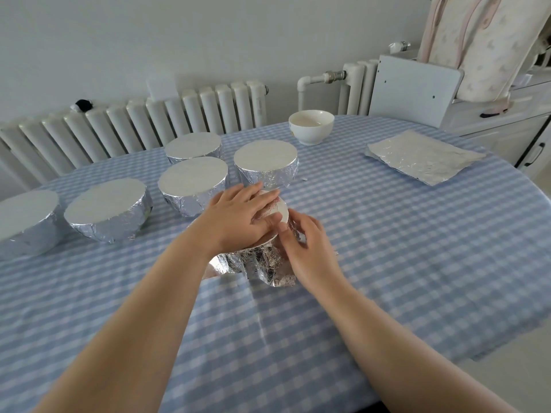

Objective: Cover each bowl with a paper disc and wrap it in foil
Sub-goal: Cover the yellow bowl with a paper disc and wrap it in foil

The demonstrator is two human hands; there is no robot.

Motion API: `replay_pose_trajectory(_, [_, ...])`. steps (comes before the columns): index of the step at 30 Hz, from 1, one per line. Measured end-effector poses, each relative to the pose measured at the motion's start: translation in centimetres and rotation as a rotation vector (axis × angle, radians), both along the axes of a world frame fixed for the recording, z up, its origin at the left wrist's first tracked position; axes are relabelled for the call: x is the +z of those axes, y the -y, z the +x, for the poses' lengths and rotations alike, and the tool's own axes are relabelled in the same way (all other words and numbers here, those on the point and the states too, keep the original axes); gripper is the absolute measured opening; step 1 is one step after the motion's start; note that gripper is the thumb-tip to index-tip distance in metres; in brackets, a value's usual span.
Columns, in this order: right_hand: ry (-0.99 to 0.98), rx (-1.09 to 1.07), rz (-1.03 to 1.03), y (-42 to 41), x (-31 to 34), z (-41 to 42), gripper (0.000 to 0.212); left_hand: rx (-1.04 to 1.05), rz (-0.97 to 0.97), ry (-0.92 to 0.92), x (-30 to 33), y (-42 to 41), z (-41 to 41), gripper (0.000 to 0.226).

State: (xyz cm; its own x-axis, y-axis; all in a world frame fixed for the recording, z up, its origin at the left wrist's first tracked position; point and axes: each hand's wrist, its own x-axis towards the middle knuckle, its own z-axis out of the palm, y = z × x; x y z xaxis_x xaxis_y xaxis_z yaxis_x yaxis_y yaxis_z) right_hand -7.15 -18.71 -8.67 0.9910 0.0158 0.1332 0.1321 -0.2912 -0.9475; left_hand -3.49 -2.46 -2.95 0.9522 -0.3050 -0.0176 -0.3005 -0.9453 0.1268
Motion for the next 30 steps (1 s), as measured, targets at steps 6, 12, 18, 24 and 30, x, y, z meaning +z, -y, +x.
replay_pose_trajectory(6, [0.037,-0.068,0.088,-0.7,-0.1,-0.3,0.022,0.007,0.036,-0.031,0.1,0.2,-0.3,0.069])
replay_pose_trajectory(12, [-0.116,-0.151,0.297,-1.9,0.1,-0.8,0.015,0.010,0.033,-0.013,0.0,0.1,-0.5,0.067])
replay_pose_trajectory(18, [-0.158,-0.223,0.389,-2.4,0.5,-0.4,0.015,0.010,0.030,0.009,-0.2,0.1,-0.4,0.062])
replay_pose_trajectory(24, [-0.174,-0.286,0.506,-3.0,0.6,0.1,0.017,0.018,0.031,0.011,-0.4,0.2,-0.3,0.066])
replay_pose_trajectory(30, [-0.237,-0.272,0.504,-2.7,0.5,0.5,0.018,0.011,0.027,0.029,-0.6,0.1,-0.2,0.058])
